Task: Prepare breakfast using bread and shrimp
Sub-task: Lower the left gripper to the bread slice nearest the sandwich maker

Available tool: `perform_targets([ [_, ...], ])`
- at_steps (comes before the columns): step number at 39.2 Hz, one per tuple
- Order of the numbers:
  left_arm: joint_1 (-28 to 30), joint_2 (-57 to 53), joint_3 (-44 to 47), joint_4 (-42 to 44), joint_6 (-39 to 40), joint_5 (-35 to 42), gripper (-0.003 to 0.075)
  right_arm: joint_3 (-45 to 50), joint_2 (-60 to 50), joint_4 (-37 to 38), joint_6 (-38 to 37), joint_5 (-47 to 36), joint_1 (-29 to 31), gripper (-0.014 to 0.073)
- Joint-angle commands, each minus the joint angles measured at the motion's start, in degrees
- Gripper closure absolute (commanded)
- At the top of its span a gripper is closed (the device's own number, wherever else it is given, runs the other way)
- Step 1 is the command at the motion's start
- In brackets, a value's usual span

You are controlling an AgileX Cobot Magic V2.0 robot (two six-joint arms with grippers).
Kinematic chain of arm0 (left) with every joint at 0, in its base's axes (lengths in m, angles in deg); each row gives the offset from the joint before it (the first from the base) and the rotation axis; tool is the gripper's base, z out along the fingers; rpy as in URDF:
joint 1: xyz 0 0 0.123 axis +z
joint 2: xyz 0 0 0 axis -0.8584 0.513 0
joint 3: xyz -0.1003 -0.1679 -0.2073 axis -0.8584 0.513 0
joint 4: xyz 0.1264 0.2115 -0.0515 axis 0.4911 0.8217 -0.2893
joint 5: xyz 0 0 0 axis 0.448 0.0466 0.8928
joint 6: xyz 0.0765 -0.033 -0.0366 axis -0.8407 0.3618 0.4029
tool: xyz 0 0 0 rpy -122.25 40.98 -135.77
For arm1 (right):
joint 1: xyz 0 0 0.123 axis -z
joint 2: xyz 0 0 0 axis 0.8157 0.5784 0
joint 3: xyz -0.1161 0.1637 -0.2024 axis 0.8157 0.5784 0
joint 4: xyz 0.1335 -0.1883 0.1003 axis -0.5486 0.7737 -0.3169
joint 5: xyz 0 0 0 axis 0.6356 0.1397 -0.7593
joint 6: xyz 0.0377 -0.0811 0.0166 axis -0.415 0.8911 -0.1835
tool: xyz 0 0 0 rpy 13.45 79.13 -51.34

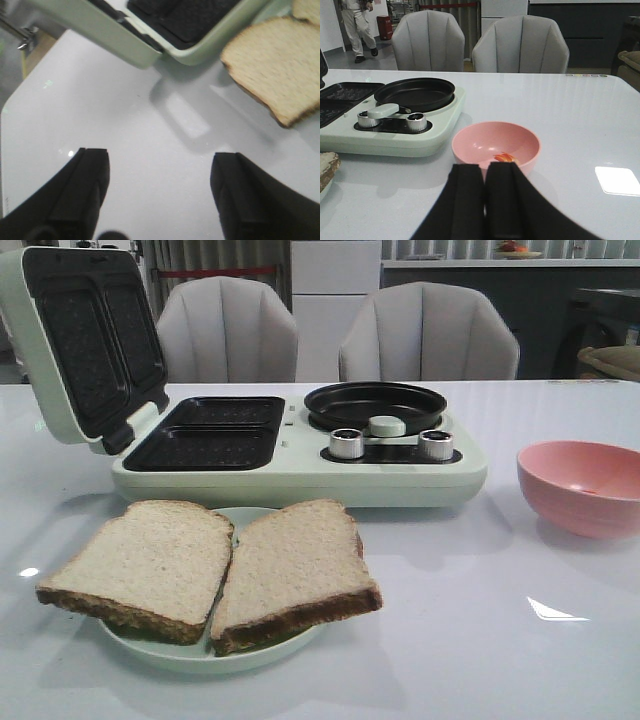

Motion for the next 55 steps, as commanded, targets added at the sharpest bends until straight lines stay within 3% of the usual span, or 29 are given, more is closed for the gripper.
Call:
perform_targets([
  [1,-6.09,5.24,-1.88,3.97,0.31,-0.89,0.0228,-0.90,-1.21,0.35,0.19,-5.33,0.35,0.0436],
  [7,-13.57,13.16,-2.35,8.06,0.31,-1.73,0.0228,-0.90,-1.21,0.35,0.19,-5.33,0.35,0.0436],
  [13,-16.59,20.71,-5.40,12.83,4.93,-3.83,0.0228,-0.90,-1.21,0.35,0.19,-5.33,0.35,0.0436],
  [25,-18.03,32.27,-10.41,22.52,12.46,-5.55,0.0227,-0.90,-1.21,0.35,0.19,-5.33,0.35,0.0436],
  [55,-19.90,43.50,-12.21,26.68,12.56,-4.19,0.0227,-0.90,-1.21,0.35,0.19,-5.33,0.35,0.0436],
])
